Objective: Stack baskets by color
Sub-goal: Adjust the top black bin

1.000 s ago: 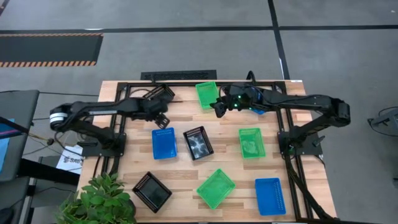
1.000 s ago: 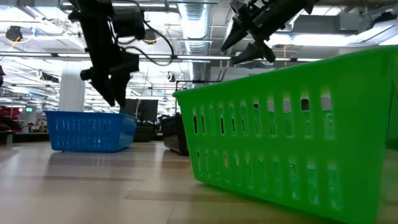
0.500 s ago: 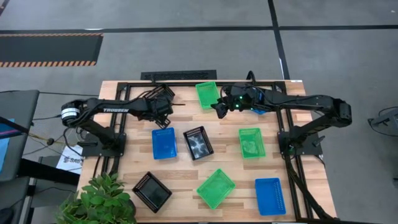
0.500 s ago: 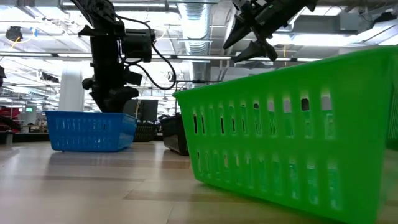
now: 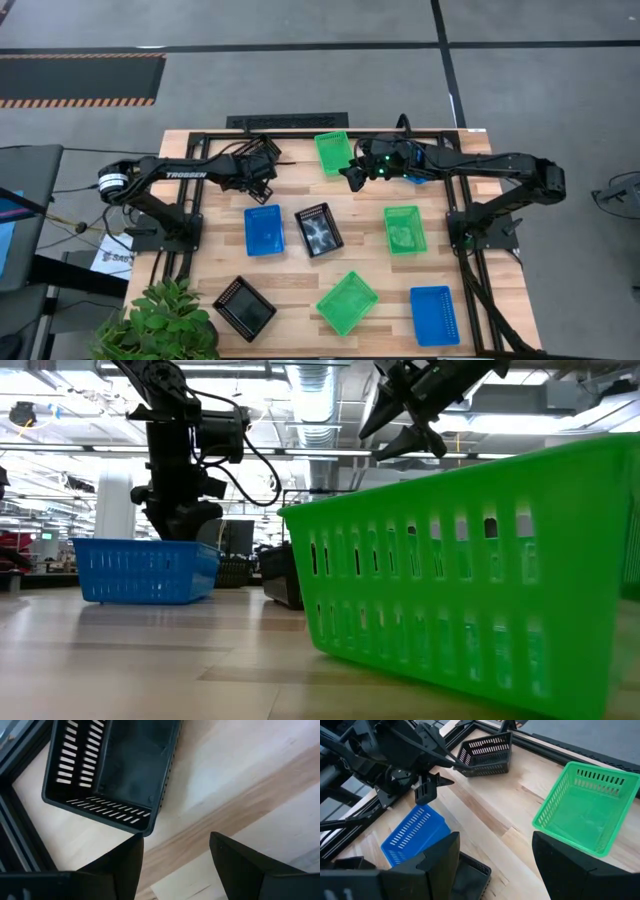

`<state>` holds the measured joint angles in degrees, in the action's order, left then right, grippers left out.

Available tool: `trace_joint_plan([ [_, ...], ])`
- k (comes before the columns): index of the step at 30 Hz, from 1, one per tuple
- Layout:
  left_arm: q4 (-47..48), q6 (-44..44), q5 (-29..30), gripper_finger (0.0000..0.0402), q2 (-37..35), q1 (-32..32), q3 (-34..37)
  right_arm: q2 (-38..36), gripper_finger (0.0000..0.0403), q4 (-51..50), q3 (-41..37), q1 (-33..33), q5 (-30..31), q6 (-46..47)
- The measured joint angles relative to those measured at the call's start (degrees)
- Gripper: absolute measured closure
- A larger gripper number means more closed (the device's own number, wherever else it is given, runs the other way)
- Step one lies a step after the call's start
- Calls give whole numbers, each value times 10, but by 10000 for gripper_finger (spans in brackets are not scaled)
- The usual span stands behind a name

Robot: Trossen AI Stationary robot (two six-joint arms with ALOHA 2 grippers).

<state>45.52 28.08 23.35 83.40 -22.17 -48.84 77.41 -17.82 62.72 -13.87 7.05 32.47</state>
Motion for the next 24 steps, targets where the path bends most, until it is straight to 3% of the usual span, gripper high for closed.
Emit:
trace_joint_plan([
  [24,-9,-48,-31,184,0,0,0,0,129,-2,0,0,-11,0],
])
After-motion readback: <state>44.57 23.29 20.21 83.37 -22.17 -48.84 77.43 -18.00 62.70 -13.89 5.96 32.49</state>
